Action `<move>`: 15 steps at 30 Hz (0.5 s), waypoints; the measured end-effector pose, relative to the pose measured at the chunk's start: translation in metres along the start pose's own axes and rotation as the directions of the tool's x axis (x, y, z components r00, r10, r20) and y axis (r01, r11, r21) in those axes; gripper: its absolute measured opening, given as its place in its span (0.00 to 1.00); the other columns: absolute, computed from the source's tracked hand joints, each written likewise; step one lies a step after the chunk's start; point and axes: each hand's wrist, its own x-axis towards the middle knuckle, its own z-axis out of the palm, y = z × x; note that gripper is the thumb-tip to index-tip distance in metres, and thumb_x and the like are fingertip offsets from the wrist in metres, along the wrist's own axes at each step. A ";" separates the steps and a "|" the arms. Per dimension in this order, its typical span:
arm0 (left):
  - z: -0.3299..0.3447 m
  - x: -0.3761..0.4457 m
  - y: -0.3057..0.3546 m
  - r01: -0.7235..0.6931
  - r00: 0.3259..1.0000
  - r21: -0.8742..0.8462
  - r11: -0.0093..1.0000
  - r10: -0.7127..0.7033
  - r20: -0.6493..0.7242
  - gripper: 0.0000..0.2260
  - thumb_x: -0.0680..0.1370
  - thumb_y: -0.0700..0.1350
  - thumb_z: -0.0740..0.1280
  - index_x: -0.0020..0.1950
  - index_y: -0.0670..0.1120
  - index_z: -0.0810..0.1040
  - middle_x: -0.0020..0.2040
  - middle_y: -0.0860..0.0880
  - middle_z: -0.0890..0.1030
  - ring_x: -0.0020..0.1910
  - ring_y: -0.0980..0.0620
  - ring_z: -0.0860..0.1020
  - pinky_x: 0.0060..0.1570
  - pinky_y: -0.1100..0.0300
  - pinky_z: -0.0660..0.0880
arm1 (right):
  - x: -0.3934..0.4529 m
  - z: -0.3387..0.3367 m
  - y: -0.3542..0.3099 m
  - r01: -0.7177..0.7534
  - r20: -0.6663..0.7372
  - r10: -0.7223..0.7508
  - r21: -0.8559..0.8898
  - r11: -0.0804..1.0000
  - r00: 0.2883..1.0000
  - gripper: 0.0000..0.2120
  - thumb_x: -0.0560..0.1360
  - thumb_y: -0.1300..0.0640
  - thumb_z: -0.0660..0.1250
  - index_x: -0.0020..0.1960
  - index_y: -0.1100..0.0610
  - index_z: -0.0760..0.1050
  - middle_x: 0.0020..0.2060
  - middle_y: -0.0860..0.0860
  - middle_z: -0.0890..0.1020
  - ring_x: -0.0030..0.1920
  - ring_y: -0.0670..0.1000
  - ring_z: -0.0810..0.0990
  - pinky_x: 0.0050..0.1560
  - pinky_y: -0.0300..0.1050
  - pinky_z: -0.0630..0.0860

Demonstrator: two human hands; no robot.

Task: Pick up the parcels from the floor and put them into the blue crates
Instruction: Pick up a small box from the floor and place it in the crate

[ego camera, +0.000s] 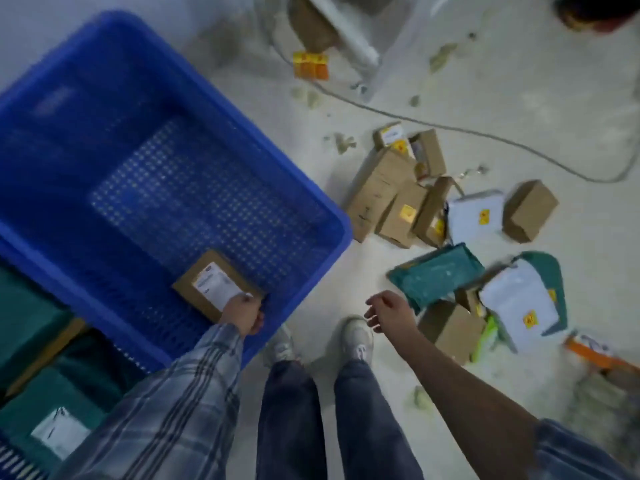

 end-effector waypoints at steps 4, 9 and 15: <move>0.066 -0.008 0.016 -0.136 0.991 0.123 0.983 0.134 0.020 0.12 0.80 0.36 0.56 0.37 0.41 0.68 0.31 0.43 0.70 0.27 0.48 0.69 0.19 0.66 0.67 | -0.009 -0.062 0.097 -0.303 0.004 0.304 0.088 0.949 0.953 0.10 0.78 0.64 0.57 0.39 0.61 0.71 0.32 0.57 0.75 0.30 0.54 0.73 0.32 0.42 0.70; 0.156 -0.010 0.015 -0.196 0.978 0.351 0.916 0.157 0.135 0.05 0.80 0.38 0.58 0.45 0.40 0.72 0.33 0.43 0.74 0.27 0.50 0.74 0.31 0.60 0.68 | -0.013 -0.112 0.215 -0.529 0.046 0.528 0.121 0.840 0.848 0.10 0.77 0.63 0.58 0.37 0.59 0.70 0.35 0.57 0.76 0.33 0.55 0.74 0.33 0.40 0.71; 0.248 -0.018 -0.011 -0.117 0.990 0.611 0.783 0.045 0.132 0.05 0.80 0.39 0.58 0.49 0.38 0.71 0.35 0.43 0.74 0.31 0.48 0.72 0.32 0.60 0.69 | -0.004 -0.156 0.289 -0.604 0.122 0.601 0.324 0.728 0.790 0.05 0.78 0.63 0.57 0.47 0.64 0.70 0.33 0.58 0.75 0.30 0.53 0.72 0.32 0.42 0.69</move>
